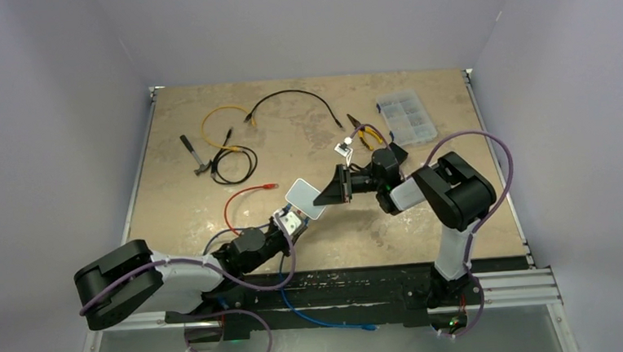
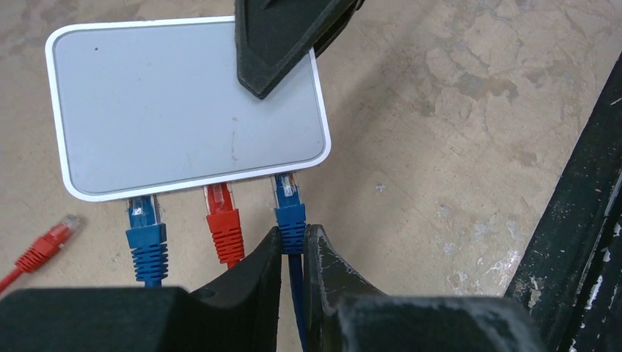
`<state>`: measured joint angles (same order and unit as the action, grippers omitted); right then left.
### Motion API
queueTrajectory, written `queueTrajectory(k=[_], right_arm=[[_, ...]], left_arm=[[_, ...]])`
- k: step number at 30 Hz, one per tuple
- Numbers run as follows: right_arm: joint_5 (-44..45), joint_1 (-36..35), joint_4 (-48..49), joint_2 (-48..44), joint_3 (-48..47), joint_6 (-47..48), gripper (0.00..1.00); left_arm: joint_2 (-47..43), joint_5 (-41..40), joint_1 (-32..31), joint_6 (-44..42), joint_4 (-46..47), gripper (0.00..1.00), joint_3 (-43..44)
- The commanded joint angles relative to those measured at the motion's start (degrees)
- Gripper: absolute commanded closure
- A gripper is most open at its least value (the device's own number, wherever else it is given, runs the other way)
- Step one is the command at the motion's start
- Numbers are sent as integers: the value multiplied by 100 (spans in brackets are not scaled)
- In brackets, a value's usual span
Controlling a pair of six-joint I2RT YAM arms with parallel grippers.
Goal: Insert the plug into the switch port
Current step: Insert the connector into the switch port, then move the switch port to the corner of the board.
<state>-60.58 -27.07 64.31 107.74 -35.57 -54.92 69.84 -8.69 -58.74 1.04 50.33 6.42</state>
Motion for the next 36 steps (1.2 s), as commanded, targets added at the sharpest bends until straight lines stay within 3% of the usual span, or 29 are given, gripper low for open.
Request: queueTrajectory(k=[1, 5, 10, 12, 16, 30, 36], right_arm=[[-499, -64, 392, -531, 105, -10, 100], [-631, -153, -31, -842, 126, 319, 100], [-479, -346, -2193, -1226, -193, 1908, 100], [-487, -417, -2492, -1330, -238, 2151, 100], [-442, -606, -2550, -1392, -268, 2203, 100], [-65, -922, -2334, -1221, -53, 2112, 100], [-11, -1009, -2093, -1084, -76, 1933, 100]], left_arm=[[-133, -399, -328, -859, 466, 100, 344], [-226, -550, -419, -1231, 840, 100, 339], [-615, -707, -419, -1672, 823, 100, 384], [-725, -707, -419, -1785, 611, 100, 482], [-745, -570, -419, -1755, 552, 100, 676], [-950, -1044, -415, -1360, 2157, 100, 834], [-323, -923, -419, -1067, 3285, 100, 843]])
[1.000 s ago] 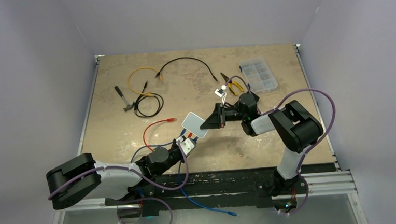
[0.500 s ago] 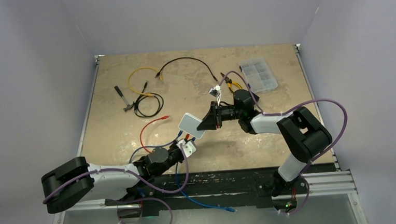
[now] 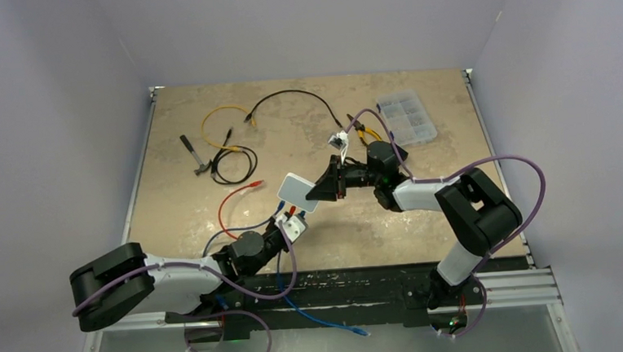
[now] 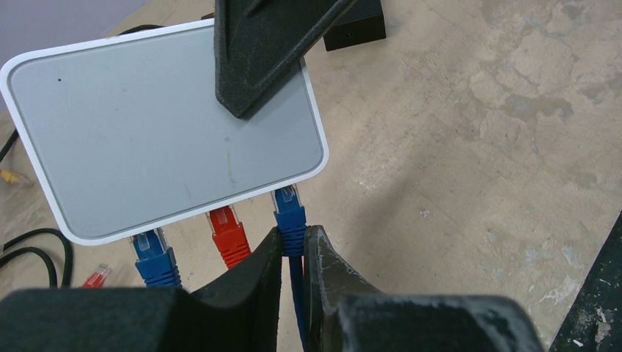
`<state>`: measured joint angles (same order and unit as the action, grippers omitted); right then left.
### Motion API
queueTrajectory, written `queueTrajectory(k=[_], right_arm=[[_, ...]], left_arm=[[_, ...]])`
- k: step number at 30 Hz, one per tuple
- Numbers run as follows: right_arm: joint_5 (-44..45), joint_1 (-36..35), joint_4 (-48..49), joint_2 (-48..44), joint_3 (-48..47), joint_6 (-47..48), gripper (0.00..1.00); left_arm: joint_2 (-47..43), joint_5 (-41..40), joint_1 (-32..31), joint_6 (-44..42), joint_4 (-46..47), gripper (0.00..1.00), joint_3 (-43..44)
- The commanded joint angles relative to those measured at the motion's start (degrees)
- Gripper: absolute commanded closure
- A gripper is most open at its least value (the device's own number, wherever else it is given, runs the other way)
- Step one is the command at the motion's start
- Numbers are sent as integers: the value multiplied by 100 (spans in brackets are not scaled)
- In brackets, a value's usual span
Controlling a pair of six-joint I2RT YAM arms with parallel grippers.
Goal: Insert the plug into the switch port
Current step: Move the switch port to the corner of the board.
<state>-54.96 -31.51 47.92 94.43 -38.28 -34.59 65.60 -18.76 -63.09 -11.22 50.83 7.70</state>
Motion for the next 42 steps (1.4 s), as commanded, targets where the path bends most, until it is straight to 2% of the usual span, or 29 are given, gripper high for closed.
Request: queueTrajectory(k=[1, 7, 12, 18, 23, 29, 34, 42], right_arm=[[-569, -589, -456, 263, 184, -108, 100], [-577, -619, -558, 327, 247, -2, 100], [-587, -636, -545, 413, 334, 48, 100], [-482, -598, -147, 131, 463, -347, 100], [-298, -89, 329, -398, 530, -860, 100], [-177, 497, -496, -825, -71, -523, 100], [125, 787, -932, -1019, -428, -312, 100], [367, 1044, -916, -1014, -808, -478, 100]], left_arm=[[205, 113, 16, 171, 3334, 100, 736], [123, -114, 65, -55, 3622, 100, 664], [-338, -199, 343, 36, 3199, 100, 727], [-208, 82, 398, 74, 2453, 100, 906], [-479, 204, 392, 131, 1949, 99, 591], [-1116, 604, 394, 237, -353, 86, 847], [-1700, 769, 394, 378, -1661, 71, 1060], [-2214, 45, 394, 1276, -3637, 49, 1821]])
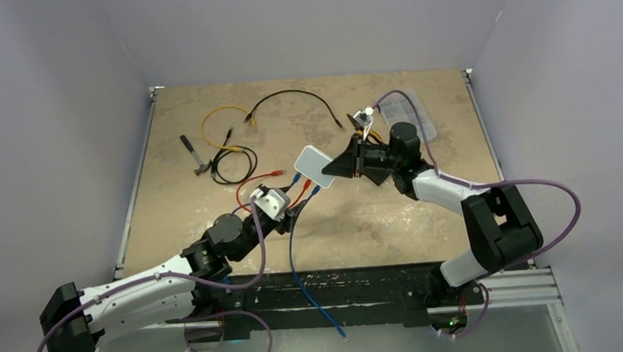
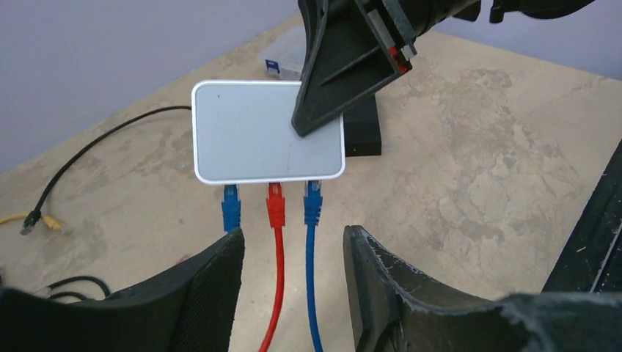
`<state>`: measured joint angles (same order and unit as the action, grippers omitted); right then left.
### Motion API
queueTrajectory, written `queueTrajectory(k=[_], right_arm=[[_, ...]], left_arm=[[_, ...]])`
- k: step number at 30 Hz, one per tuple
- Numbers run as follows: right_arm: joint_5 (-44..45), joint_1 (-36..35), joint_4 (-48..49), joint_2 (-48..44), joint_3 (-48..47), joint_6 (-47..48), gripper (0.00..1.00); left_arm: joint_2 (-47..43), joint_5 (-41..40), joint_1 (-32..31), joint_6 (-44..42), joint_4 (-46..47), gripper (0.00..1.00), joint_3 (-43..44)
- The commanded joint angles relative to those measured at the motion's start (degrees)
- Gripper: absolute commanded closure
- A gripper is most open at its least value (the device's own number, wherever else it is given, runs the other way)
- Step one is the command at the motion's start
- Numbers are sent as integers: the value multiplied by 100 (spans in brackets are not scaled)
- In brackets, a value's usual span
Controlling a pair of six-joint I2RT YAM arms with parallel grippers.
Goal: Insert the plug into the switch port
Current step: Move the switch port to the corner of the board.
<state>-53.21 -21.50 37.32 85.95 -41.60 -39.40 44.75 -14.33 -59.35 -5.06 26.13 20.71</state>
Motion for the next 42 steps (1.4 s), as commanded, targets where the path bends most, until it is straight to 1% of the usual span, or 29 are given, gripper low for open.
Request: queueTrajectory(k=[1, 7, 8, 10, 14, 17, 20, 23, 25, 27, 30, 33, 37, 39, 42], right_arm=[[235, 47, 146, -140, -552, -29, 100], [659, 111, 387, 9, -999, -350, 100], [718, 141, 419, 42, -1083, -418, 100], [790, 236, 457, 89, -1279, -512, 100], [852, 505, 470, 157, -1549, -648, 100], [891, 646, 448, 150, -1619, -717, 100], [988, 682, 400, 163, -1641, -748, 100], [1074, 682, 410, 233, -1721, -795, 100], [1212, 682, 469, 306, -1811, -813, 100], [1450, 682, 555, 354, -1783, -866, 100], [1499, 682, 896, 402, -1661, -1175, 100], [1827, 681, 900, 412, -1741, -1084, 100], [1996, 682, 944, 527, -1696, -1201, 100], [1985, 682, 1003, 585, -1621, -1232, 100], [1903, 698, 1195, 498, -1468, -1401, 100]], left_arm=[[-156, -508, 20, 815, -1378, 47, 625], [-381, -1216, 20, 1765, -2550, 38, 1254], [-426, -1312, 20, 1921, -2871, 36, 1391], [-509, -1522, 16, 2238, -3376, 30, 1682], [-587, -1784, 20, 2691, -4428, 16, 2293], [-591, -1902, 20, 2753, -5106, 10, 2735], [-527, -2269, 20, 2582, -5577, 2, 3087], [-369, -2432, 29, 2260, -5913, 1, 3404], [-341, -2686, 29, 2055, -5929, 1, 3398], [-419, -2849, 58, 1900, -5689, 1, 3183], [-549, -2472, 520, 1847, -5505, 1, 2909], [-683, -2053, 1101, 1736, -5204, 1, 2517], [-482, -1667, 1808, 1493, -5099, 3, 2412], [-341, -1501, 2034, 1471, -5114, 5, 2427], [-310, -1241, 2258, 1509, -5107, 5, 2402]])
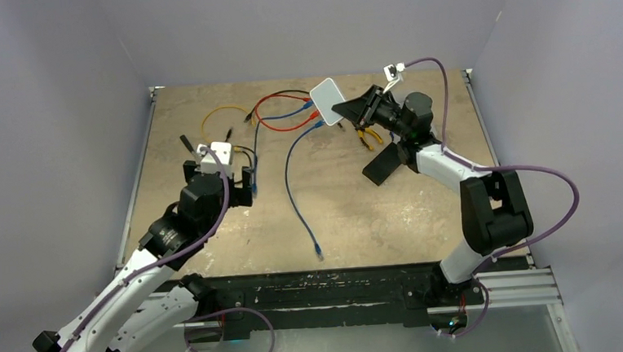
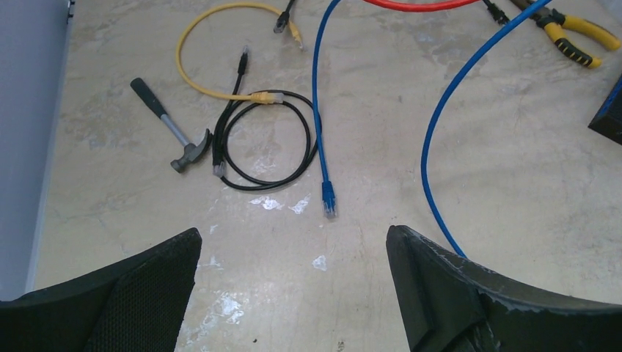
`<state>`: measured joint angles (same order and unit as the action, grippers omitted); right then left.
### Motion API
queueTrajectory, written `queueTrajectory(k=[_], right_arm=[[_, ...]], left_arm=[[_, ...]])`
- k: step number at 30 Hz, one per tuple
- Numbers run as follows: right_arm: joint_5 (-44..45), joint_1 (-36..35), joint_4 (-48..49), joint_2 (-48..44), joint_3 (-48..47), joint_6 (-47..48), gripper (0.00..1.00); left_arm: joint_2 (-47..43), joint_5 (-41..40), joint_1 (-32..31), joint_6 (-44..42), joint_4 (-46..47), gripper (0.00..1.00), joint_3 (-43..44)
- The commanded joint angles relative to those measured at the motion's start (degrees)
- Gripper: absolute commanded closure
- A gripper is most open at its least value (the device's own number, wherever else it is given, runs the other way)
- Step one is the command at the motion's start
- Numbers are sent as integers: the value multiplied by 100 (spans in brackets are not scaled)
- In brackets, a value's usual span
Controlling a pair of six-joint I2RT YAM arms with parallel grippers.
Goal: Insert the plug into the switch port
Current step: Move the switch port to the corner of the board.
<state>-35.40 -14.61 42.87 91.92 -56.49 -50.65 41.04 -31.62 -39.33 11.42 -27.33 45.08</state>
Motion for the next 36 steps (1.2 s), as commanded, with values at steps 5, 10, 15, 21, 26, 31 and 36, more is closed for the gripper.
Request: queueTrajectory(k=[5, 10, 15, 21, 26, 31, 36], right_arm=[[241, 151, 38, -499, -164, 2, 100], [296, 344, -185, -677, -242, 20, 100], [149, 687, -206, -328, -1066, -229, 100], [966, 1277, -20, -182, -2153, -439, 100], [2269, 1968, 463, -564, -1673, -515, 100], [3310, 2825, 1165, -782, -699, -873, 100], [3634, 3492, 1593, -871, 343, -1125, 100]], left_arm=[[-162, 487, 466, -122, 271, 5, -89], [-295, 613, 621, -105, 282, 5, -128], [-333, 786, 693, -96, 308, 5, -156], [-395, 826, 747, -83, 295, 5, -182], [-511, 853, 760, -79, 321, 5, -227], [-500, 971, 778, -74, 325, 5, -228], [-524, 1009, 800, -80, 325, 5, -231]])
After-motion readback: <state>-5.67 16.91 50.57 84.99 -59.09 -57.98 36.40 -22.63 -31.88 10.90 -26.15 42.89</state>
